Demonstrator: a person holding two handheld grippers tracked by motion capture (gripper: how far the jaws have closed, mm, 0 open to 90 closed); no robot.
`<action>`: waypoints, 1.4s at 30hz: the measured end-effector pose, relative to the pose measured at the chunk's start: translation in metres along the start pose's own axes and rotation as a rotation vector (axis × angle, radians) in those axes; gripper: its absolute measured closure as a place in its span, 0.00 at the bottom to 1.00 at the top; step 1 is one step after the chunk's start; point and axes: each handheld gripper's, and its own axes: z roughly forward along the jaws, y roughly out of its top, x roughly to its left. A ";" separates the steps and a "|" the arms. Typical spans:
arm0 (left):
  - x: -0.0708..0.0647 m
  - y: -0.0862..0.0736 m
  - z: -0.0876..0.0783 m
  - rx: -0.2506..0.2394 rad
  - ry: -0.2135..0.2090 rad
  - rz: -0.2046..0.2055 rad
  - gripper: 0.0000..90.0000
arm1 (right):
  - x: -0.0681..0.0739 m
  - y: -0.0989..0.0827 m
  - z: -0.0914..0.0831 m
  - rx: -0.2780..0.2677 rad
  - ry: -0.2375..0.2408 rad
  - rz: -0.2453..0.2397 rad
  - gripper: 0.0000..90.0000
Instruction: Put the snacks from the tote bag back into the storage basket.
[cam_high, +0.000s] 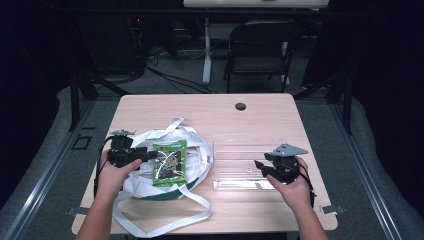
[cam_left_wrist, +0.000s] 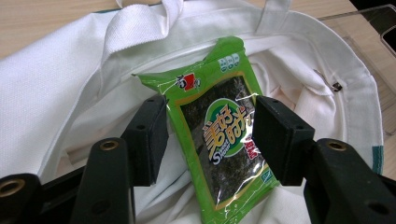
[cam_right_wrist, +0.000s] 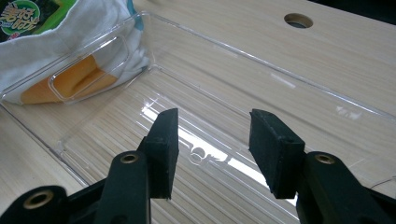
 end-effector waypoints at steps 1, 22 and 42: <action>0.001 0.000 0.001 0.007 0.000 -0.006 0.49 | -0.001 0.001 -0.001 0.005 0.001 -0.006 0.59; 0.005 -0.005 0.012 0.059 -0.009 -0.050 0.46 | 0.005 0.002 0.001 0.008 -0.004 -0.015 0.56; 0.003 -0.012 0.040 0.124 -0.013 -0.063 0.40 | 0.003 -0.001 -0.002 0.011 -0.012 -0.012 0.56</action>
